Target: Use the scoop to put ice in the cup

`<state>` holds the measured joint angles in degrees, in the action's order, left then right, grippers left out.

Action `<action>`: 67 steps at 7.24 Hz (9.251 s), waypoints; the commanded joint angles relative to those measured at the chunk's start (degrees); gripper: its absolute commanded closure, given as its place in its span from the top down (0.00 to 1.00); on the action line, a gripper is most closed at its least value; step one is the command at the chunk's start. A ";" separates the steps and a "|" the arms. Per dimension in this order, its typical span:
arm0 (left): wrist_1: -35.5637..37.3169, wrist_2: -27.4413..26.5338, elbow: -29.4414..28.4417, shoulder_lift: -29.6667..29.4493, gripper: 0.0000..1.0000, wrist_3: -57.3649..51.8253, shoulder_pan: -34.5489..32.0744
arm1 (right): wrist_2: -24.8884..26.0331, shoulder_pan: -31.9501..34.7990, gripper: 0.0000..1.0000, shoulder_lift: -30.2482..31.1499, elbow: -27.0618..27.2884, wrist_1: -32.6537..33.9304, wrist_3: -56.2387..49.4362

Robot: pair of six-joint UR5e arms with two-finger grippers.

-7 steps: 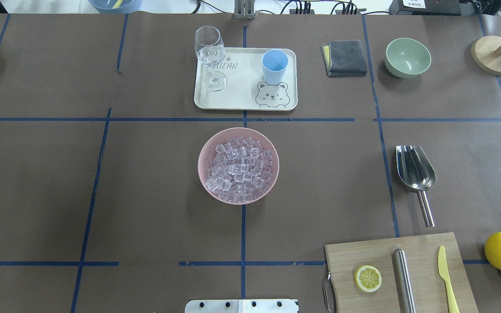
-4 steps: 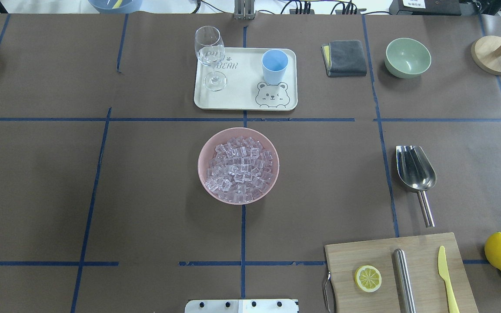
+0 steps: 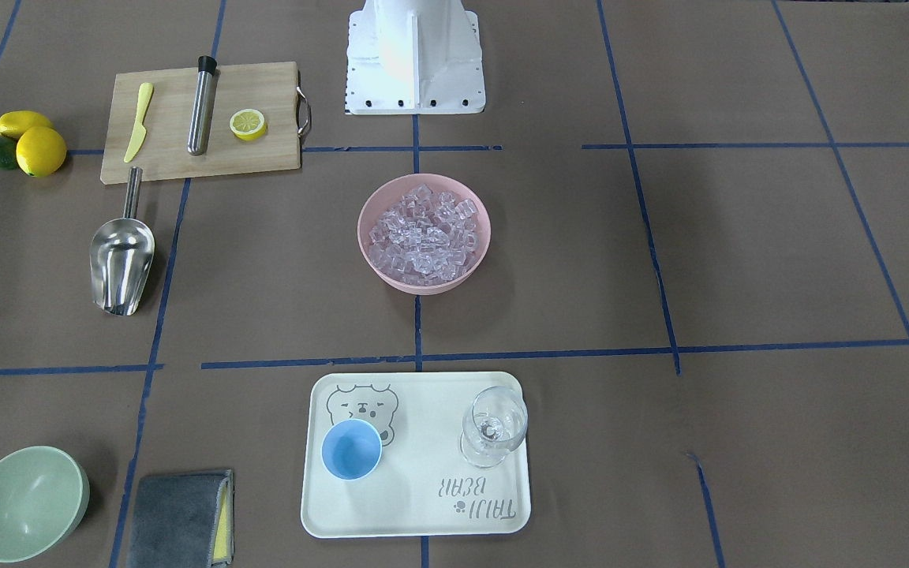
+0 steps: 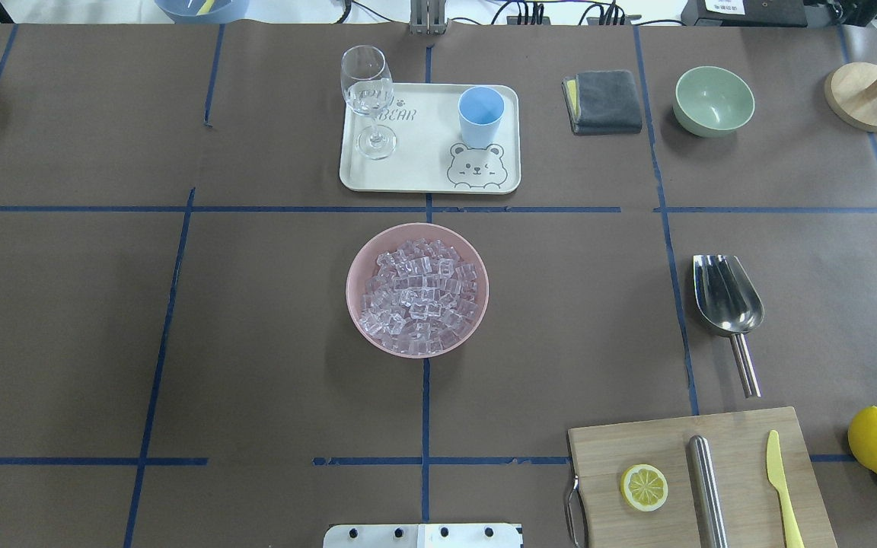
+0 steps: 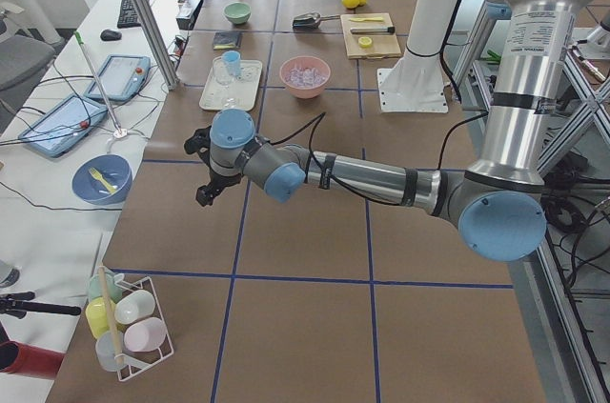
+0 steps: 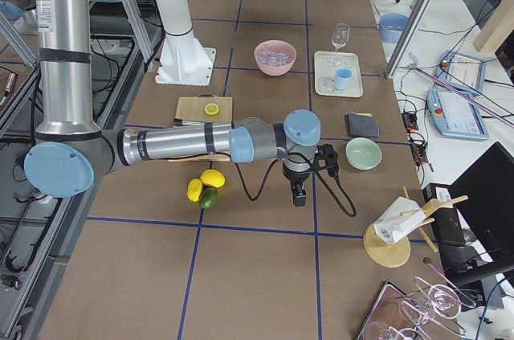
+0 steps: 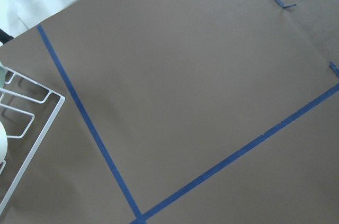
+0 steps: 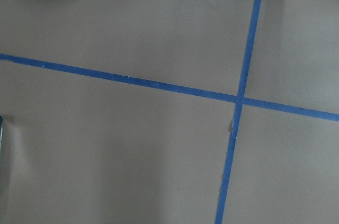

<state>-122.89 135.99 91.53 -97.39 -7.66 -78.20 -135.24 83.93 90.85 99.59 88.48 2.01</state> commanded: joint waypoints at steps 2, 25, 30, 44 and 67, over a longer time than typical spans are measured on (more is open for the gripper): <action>-17.56 -0.55 -0.39 -3.14 1.00 2.98 15.67 | -0.02 -3.24 1.00 -2.08 0.51 -0.15 4.40; -36.81 -17.69 -15.15 -20.39 1.00 3.09 45.41 | 21.41 -48.58 0.88 11.46 18.81 -18.96 60.74; -36.81 -17.78 -15.15 -20.39 1.00 3.09 45.50 | 22.13 -50.00 0.55 6.55 14.15 -18.87 60.57; -36.89 -17.69 -15.07 -20.39 1.00 3.17 45.59 | 22.13 -49.48 0.00 8.29 14.58 -18.34 59.78; -38.13 -17.69 -14.89 -20.39 1.00 4.49 45.59 | 31.80 -55.10 0.00 -55.47 9.02 66.18 -4.46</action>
<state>-161.02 118.30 76.64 -117.77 -3.32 -32.66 -103.53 29.28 42.01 116.45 150.81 -0.79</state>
